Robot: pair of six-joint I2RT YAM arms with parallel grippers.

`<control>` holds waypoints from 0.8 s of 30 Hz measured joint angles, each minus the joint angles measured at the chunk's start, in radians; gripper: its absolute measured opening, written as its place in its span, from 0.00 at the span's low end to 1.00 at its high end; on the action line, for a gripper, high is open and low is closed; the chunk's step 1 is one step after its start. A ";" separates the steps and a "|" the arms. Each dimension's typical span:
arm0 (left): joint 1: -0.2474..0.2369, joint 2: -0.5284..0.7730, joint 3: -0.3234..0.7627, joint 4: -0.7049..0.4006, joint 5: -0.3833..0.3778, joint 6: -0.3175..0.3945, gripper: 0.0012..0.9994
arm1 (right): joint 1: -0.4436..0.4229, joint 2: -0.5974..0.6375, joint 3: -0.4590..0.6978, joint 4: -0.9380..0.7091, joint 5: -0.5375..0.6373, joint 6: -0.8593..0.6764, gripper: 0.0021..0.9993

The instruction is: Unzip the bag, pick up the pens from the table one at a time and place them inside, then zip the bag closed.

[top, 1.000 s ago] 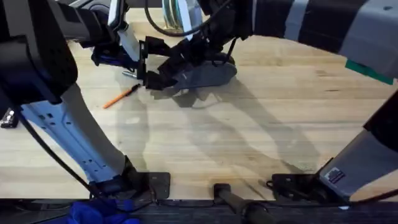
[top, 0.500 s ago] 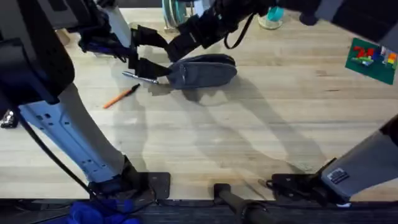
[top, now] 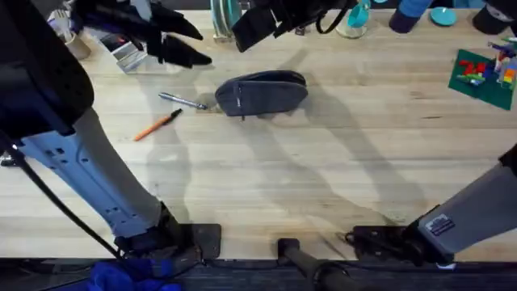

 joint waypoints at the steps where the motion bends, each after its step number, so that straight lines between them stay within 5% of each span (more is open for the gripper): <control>1: -0.002 0.000 0.023 -0.027 -0.009 -0.029 1.00 | -0.001 0.000 0.004 -0.001 0.003 -0.004 1.00; 4: -0.012 0.000 0.073 -0.101 -0.046 -0.107 1.00 | -0.004 0.000 0.013 -0.004 0.009 -0.013 1.00; 11: -0.058 -0.044 0.080 -0.074 -0.139 -0.284 1.00 | -0.025 0.000 0.067 -0.053 0.015 -0.034 1.00; 18: -0.131 -0.259 0.081 -0.078 -0.350 -0.535 1.00 | -0.060 0.000 0.105 -0.133 0.015 -0.092 1.00; 24: -0.213 -0.371 0.081 -0.139 -0.492 -0.676 1.00 | -0.093 -0.002 0.124 -0.190 0.018 -0.154 1.00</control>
